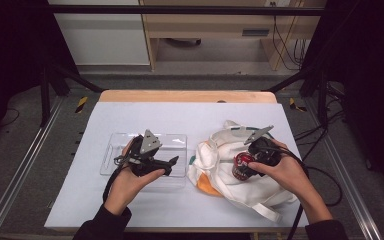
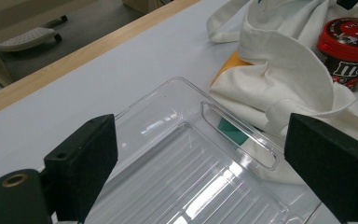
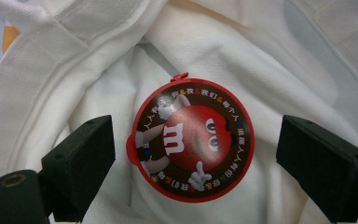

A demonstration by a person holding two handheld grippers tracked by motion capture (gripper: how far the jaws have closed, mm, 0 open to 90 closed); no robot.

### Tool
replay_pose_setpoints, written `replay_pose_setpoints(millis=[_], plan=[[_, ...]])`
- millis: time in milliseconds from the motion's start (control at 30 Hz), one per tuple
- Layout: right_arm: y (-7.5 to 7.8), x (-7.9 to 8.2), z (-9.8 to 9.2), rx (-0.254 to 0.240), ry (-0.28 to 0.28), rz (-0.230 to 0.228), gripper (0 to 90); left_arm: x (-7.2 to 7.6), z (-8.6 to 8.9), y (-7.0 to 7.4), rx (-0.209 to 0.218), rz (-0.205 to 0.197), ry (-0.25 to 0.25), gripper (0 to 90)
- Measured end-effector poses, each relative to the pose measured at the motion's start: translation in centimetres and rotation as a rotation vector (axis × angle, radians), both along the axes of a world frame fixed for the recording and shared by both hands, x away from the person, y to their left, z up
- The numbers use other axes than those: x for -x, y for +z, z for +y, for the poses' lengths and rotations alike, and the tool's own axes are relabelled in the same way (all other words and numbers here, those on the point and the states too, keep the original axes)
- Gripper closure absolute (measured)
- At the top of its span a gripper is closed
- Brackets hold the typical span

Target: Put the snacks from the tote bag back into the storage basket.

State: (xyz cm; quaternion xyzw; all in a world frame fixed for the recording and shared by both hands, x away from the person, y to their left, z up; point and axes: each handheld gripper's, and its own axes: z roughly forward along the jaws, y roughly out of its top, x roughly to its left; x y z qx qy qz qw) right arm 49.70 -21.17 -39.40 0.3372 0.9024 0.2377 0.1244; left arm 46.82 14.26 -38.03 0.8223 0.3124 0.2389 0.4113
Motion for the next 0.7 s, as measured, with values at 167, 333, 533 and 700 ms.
replay_pose_setpoints(millis=[167,333,533,700], plan=[[-0.5,-0.2,0.4,0.019,0.025,0.022,12.5,0.0,0.2,0.1,-0.002,0.001,0.0,9.6],[-1.1,-0.6,1.0,0.048,0.034,0.049,13.7,-0.2,0.7,0.1,-0.001,0.002,0.009,9.8],[-2.0,-1.3,1.2,0.092,0.035,0.079,16.6,-0.4,1.0,0.0,0.007,0.006,0.018,9.9],[-2.1,-1.5,1.5,0.096,0.037,0.087,23.3,-0.5,1.2,0.0,0.0,0.006,0.02,10.0]])
